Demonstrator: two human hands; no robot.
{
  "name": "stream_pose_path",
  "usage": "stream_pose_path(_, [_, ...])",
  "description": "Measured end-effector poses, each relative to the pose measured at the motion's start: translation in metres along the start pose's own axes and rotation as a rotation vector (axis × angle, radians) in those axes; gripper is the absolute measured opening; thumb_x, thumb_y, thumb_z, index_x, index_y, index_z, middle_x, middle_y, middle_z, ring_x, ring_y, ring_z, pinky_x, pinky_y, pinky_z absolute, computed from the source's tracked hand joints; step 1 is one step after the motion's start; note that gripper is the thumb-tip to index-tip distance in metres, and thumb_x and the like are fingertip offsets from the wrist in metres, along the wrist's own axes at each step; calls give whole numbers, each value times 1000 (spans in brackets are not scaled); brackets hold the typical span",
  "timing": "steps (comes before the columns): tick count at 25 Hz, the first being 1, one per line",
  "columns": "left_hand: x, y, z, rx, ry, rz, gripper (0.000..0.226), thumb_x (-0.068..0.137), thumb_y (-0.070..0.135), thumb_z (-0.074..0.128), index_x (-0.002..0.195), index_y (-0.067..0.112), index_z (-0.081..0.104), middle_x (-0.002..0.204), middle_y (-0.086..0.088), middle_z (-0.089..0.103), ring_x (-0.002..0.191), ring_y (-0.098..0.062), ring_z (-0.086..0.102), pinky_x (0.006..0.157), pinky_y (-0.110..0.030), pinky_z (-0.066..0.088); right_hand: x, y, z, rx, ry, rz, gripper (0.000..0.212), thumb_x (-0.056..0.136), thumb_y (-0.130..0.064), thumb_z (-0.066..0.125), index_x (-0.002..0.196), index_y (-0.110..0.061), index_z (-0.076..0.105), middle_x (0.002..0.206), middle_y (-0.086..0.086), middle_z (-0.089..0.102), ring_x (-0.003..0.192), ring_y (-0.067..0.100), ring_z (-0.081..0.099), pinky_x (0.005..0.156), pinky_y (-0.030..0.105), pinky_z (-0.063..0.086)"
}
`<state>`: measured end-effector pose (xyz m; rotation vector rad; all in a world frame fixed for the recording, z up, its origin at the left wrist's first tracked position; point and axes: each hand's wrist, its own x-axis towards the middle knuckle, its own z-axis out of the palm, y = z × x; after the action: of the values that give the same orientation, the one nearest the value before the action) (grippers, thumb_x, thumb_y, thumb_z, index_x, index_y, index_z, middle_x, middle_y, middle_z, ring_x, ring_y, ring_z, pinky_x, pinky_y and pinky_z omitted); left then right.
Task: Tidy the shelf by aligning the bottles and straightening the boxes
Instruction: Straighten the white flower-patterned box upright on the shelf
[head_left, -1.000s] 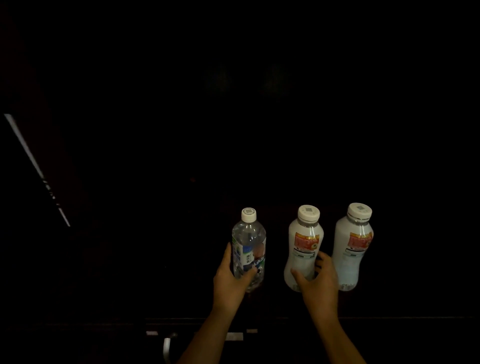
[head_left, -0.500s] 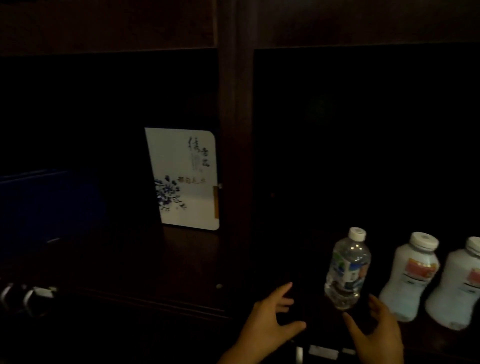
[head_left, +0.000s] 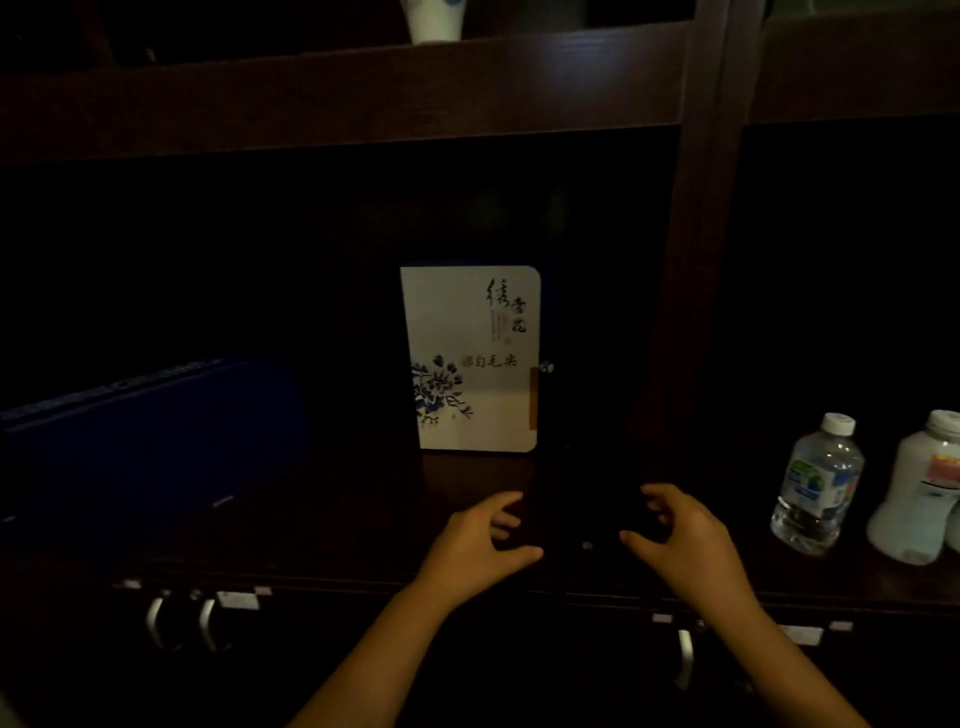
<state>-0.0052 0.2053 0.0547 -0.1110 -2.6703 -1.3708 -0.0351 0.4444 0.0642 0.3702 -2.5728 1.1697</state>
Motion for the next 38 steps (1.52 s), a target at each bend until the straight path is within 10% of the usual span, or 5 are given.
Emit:
stream_pose_path(20, [150, -75, -152, -93, 355, -140, 75, 71, 29, 77, 136, 19, 40, 123, -6, 57, 106, -20, 58, 93, -36, 50, 215, -64, 132, 212, 83, 19, 76, 68, -19, 77, 133, -15, 37, 123, 13, 56, 88, 14, 50, 74, 30, 44])
stream_pose_path(27, [250, -75, -195, -104, 445, -125, 81, 69, 33, 77, 138, 22, 36, 130, -8, 55, 108, -15, 54, 85, -24, 43, 310, -64, 118, 279, 166, 127, 86, 67, -26, 79, 138, -17, 31, 136, 14, 48, 120, 30, 49, 94, 40, 46])
stream_pose_path(33, [306, -68, -200, -135, 450, -96, 73, 71, 28, 77, 134, 18, 41, 136, -11, 51, 121, -28, 50, 89, -28, 40, 344, -63, 112, 305, 237, 246, 80, 69, -18, 76, 136, -13, 34, 135, 16, 48, 117, 34, 50, 56, 23, 44])
stream_pose_path(38, [318, -77, -185, -176, 462, -121, 64, 74, 24, 75, 130, 11, 47, 131, -16, 54, 117, -32, 53, 94, -38, 44, 352, -59, 126, 340, 213, 306, 71, 72, -10, 73, 134, -10, 37, 134, 19, 49, 117, 35, 49, 87, 42, 47])
